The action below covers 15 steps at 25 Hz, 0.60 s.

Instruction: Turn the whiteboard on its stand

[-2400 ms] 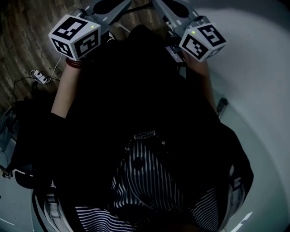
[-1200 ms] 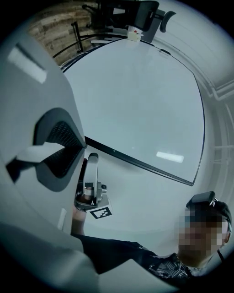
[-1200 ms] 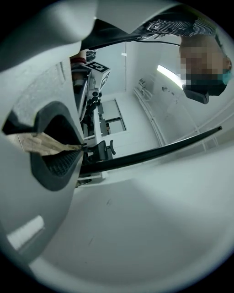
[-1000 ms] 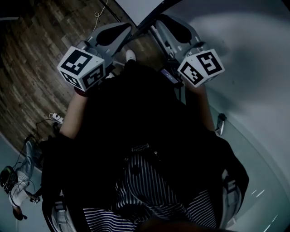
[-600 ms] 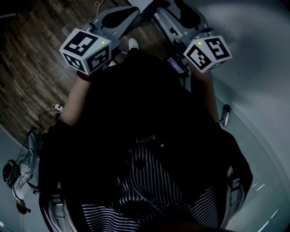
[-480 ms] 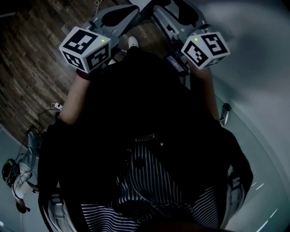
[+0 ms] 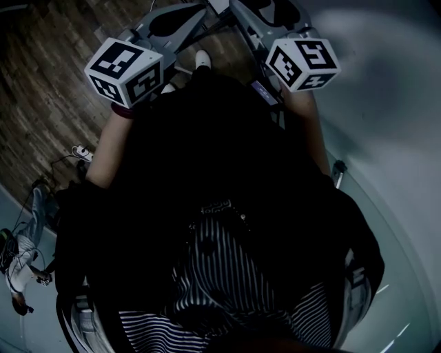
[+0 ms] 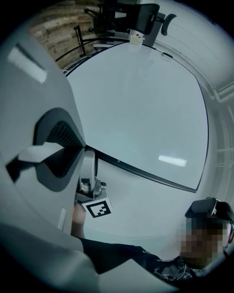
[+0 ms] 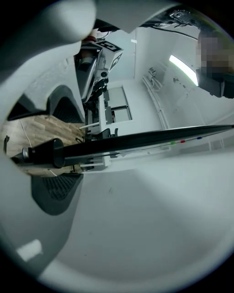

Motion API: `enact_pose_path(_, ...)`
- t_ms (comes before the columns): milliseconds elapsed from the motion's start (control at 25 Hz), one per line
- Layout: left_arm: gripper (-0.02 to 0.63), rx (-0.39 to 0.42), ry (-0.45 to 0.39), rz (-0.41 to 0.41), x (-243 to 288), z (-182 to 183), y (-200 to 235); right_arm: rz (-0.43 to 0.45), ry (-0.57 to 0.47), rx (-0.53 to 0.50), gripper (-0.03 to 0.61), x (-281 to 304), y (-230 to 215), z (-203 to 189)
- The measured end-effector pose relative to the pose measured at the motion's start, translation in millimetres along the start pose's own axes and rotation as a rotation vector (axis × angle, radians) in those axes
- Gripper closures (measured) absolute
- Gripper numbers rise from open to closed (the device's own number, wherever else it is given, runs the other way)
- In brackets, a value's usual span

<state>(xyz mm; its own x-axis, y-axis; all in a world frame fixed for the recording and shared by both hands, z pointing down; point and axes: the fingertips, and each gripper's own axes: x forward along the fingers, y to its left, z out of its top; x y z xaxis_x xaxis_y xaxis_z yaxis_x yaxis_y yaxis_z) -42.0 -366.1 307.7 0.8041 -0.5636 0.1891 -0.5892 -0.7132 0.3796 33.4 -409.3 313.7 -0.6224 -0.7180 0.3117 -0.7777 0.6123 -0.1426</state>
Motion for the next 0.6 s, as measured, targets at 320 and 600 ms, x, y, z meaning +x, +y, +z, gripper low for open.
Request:
enact_pose_path(320, 0.607, -0.018, 0.014, 0.009, -25.3, -18.8, -4.1, -0.041, 0.072, -0.001, 0.246, 2.3, 8.3, -34.6)
enact_pose_path(600, 0.607, -0.017, -0.002, 0.057, -15.4, -3.3, 19.2, -0.077, 0.047, -0.109, 0.407, 16.0, -11.7, -14.3)
